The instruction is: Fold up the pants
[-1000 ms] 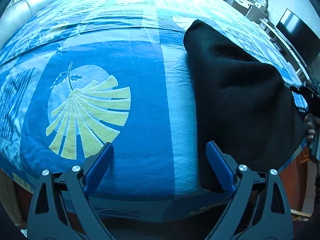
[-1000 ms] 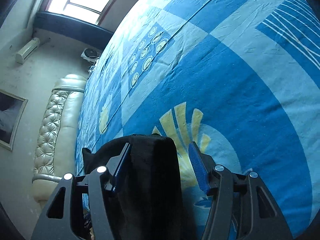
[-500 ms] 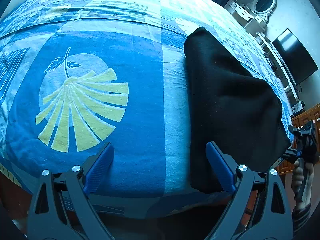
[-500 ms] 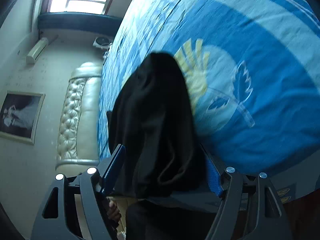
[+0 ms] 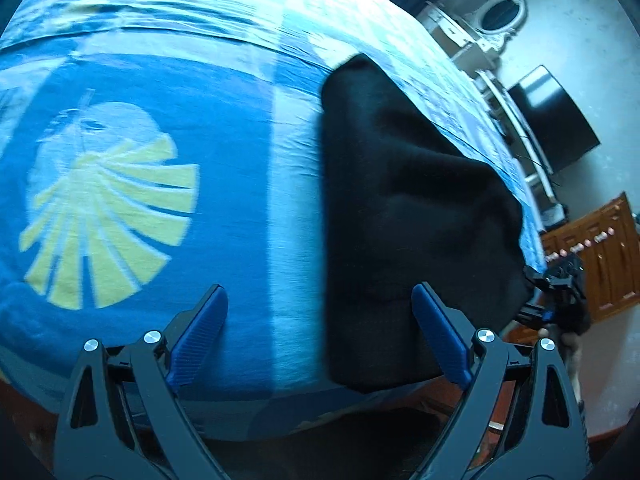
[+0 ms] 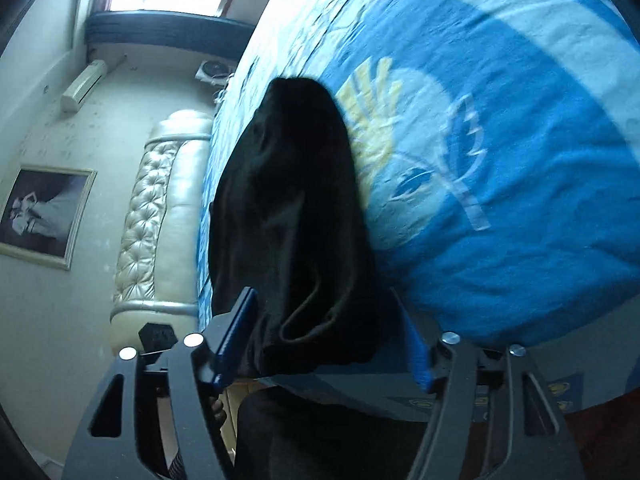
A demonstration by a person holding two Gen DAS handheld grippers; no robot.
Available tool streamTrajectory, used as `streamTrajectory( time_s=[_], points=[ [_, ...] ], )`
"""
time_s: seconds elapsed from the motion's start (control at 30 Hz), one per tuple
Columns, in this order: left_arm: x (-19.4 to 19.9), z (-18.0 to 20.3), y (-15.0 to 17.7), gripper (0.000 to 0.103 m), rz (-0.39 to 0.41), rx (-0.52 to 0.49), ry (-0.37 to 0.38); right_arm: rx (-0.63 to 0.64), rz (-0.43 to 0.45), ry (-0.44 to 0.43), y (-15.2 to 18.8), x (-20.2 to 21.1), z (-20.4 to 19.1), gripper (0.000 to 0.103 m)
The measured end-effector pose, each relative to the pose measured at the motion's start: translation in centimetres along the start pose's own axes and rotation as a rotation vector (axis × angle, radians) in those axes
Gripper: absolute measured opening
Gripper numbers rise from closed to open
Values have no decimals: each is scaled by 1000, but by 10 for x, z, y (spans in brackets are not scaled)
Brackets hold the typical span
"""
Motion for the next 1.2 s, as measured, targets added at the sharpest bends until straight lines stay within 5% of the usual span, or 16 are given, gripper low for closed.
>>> streamTrajectory(
  time_s=[0.13,0.2,0.3,0.47,0.77,1.2],
  points=[
    [-13,9,-3,93,-18,-23,70,44,-2,25,0,-10,-10,73],
    [-21,13,-4,92,-30,-30,102,70,8,62,-4,-13,-14,67],
    [-33,20,-5,56,-65,-54,135,91,20,98,0,-12,-10,52],
    [-32,37,-7,37,-57,-126,83,87,38,98,0,-11,-11,48],
    [-22,45,-9,31,-22,-187,-20,102,46,119,3,-18,-22,48],
    [15,5,-14,31,17,-152,-111,161,-27,109,0,-62,-50,47]
  ],
)
Point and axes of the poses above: each gripper's, at about its wrist camera, not at the fingertips, and x roughly against the way its jaws point, z to its right, y to its underside, the point moved 2 cm from there along -x, roughly the way its jaws point, and after that the axes turned 2 degrees about y, right-handed, at the moved point
